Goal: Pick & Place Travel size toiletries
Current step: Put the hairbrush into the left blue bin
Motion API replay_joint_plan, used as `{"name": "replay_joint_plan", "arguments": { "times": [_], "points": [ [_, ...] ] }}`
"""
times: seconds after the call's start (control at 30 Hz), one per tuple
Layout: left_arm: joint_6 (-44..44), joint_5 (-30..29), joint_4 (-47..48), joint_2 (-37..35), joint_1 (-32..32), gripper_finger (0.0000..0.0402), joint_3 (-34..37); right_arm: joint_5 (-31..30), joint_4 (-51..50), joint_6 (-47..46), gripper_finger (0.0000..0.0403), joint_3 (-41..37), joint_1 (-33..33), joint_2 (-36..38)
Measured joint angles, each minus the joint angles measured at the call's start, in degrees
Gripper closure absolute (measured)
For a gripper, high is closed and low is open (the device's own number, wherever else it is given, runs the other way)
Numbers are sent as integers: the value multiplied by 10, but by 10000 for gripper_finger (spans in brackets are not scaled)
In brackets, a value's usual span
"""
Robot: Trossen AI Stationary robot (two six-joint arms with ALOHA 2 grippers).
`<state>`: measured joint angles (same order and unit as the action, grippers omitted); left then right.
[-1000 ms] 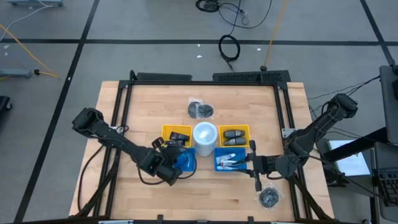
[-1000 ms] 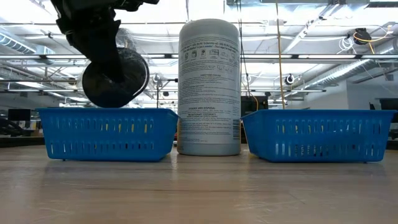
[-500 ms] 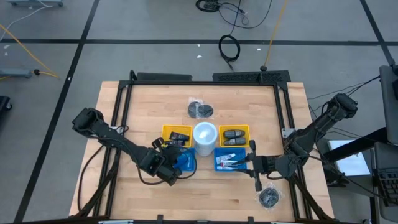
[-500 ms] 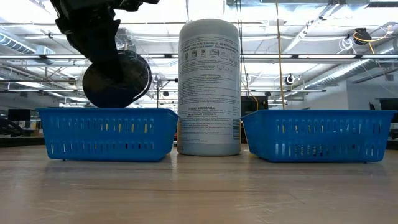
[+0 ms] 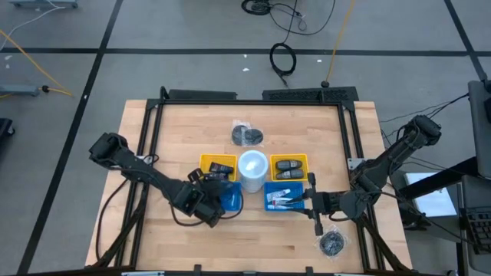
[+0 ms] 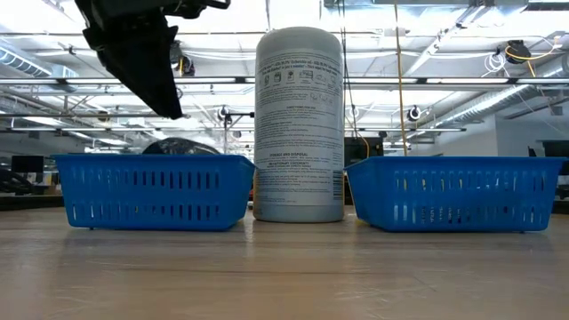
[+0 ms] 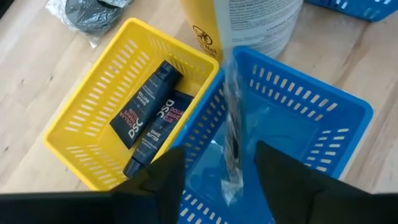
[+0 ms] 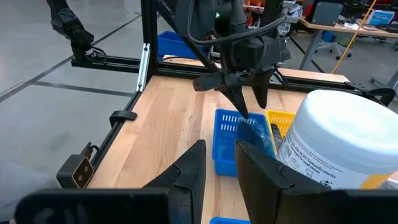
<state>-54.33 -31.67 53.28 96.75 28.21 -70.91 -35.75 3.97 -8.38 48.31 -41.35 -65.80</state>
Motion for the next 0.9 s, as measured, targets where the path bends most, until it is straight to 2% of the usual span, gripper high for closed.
{"name": "replay_joint_plan", "arguments": {
  "times": [0.2, 0.43, 0.6, 0.73, 0.9],
  "points": [
    [-15, 1, -15, 0, -1, 173, 0, 19, -41, -51, 323, 0, 0, 0],
    [-10, 1, -36, 0, 4, 169, 0, 193, -126, -146, 324, 0, 0, 0],
    [-9, 1, -41, 0, 5, 169, 0, 257, -193, -256, 317, 0, -7, 0],
    [-13, 1, -41, 0, 9, 169, 0, 283, -227, -371, 303, 0, -41, -13],
    [-13, 1, -41, 0, 12, 169, 0, 285, -231, -476, 278, 0, -93, -40]
  ]
}}
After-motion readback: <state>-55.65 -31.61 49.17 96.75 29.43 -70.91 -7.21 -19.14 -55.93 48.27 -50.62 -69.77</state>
